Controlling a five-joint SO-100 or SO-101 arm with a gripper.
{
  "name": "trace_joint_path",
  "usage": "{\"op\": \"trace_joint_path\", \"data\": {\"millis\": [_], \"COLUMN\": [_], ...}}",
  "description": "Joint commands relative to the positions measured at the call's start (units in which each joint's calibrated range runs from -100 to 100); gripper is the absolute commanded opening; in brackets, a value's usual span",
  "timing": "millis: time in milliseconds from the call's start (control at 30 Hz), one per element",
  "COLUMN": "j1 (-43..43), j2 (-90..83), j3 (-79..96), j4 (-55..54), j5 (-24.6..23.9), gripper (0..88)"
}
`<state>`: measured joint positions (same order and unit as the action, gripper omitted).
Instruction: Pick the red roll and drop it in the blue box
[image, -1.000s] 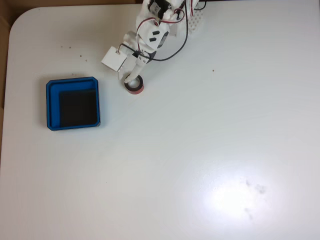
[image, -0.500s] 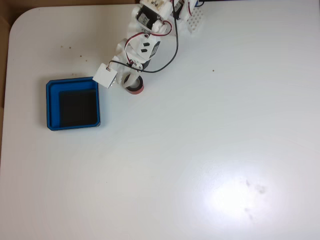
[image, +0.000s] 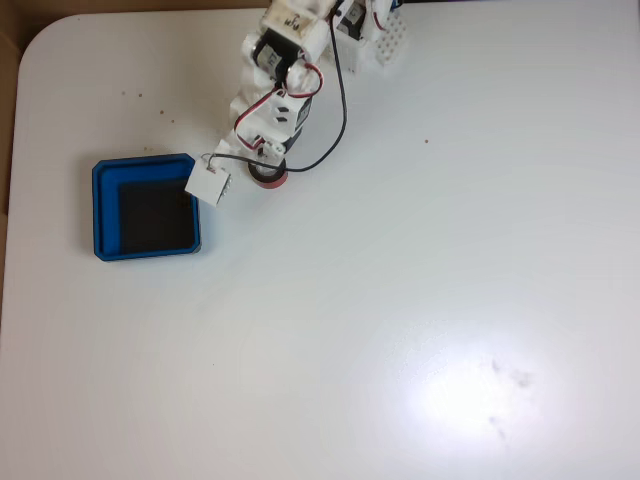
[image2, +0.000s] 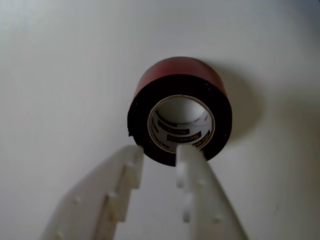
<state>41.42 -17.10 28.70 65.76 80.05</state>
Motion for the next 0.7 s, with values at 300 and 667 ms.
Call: {"op": "trace_joint_path", "data": {"millis": [300,667], "j1": [0.65,0.45], "j2": [3.48,3.48], "j3": [-4.71,-4.53], "j4": [0.82,1.48], "j5": [-6.59,-6.68], "gripper": [0.7,3.7]}}
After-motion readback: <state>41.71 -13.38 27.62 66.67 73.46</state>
